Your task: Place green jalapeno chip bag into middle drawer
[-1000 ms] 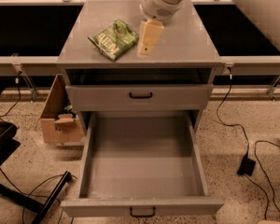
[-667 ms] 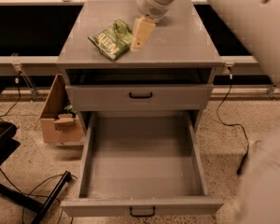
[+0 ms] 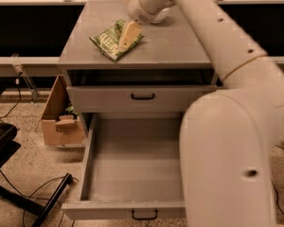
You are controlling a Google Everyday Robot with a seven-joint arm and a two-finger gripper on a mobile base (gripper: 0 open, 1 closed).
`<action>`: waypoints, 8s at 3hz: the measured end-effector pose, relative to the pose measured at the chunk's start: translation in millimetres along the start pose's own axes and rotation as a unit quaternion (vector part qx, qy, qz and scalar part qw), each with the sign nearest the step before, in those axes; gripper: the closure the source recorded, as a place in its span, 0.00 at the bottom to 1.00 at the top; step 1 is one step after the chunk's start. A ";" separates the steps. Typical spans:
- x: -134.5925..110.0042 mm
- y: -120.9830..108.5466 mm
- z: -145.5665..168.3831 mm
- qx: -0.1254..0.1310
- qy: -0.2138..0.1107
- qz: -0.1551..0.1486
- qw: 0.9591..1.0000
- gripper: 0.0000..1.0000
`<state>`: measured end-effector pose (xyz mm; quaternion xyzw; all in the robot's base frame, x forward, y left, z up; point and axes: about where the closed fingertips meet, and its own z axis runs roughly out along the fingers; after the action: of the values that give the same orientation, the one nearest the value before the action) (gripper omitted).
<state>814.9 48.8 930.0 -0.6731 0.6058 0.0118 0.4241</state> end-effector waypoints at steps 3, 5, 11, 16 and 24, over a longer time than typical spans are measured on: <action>-2.6 30.6 105.5 -0.087 -0.017 0.060 0.994 0.26; -2.6 30.6 105.6 -0.087 -0.017 0.060 0.994 0.81; -191.0 86.8 -165.7 0.048 -0.150 0.017 0.987 1.00; 228.8 319.0 -42.2 -0.103 0.000 0.270 0.957 1.00; 251.7 437.7 56.8 -0.126 -0.026 0.317 0.940 0.11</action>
Offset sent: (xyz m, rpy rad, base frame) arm 0.0552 0.0640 -0.0563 0.1335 0.1619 0.0648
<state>548.8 -79.7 516.7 -0.4934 0.7703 0.2392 0.3257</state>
